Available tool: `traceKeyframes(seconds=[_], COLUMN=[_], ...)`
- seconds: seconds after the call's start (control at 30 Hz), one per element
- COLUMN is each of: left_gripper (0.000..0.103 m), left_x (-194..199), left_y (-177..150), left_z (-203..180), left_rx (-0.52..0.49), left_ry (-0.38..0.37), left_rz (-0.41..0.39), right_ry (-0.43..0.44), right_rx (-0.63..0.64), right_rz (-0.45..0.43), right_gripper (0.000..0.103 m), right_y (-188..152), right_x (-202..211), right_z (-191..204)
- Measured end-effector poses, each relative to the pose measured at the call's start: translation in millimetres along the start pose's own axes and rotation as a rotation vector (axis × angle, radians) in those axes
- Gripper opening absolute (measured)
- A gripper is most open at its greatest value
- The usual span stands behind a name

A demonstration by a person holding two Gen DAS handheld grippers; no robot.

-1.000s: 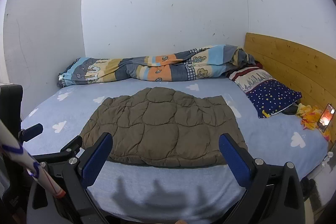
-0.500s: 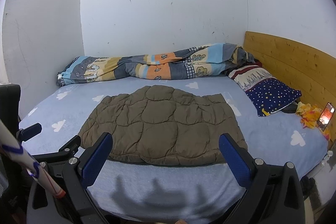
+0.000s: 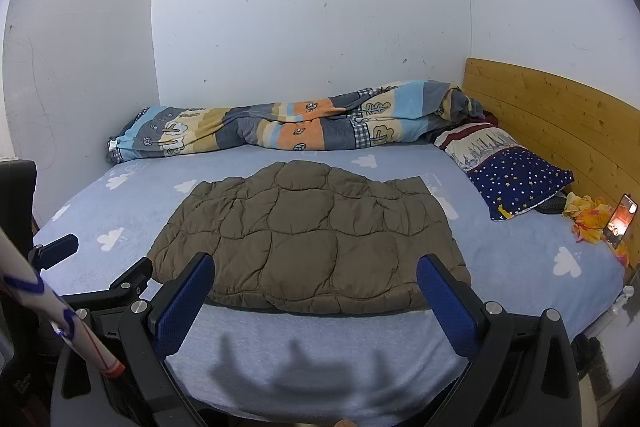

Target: Fold large clothes

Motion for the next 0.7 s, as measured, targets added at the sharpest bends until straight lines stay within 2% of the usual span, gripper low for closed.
traceKeyframes(seconds=[0.7], left_gripper=[0.094], left_x=[-0.1], left_y=[-0.5], left_z=[0.0], left_rx=[0.003], left_ry=[0.002], left_rz=[-0.002], right_ry=[-0.003], right_rx=[-0.005], right_rz=[0.0], right_gripper=[0.103], right_y=[-0.5], right_x=[0.7], right_z=[-2.3])
Point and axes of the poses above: each gripper's, at about its wrist camera, not at the fingertips, and x roughly against the way its jaws point, z to its left, y to its top, the point moved 10 cm from there along -x, roughly the way its jaws point, and after that the axes turned 10 degrees about -x, right-handed, at the moved point
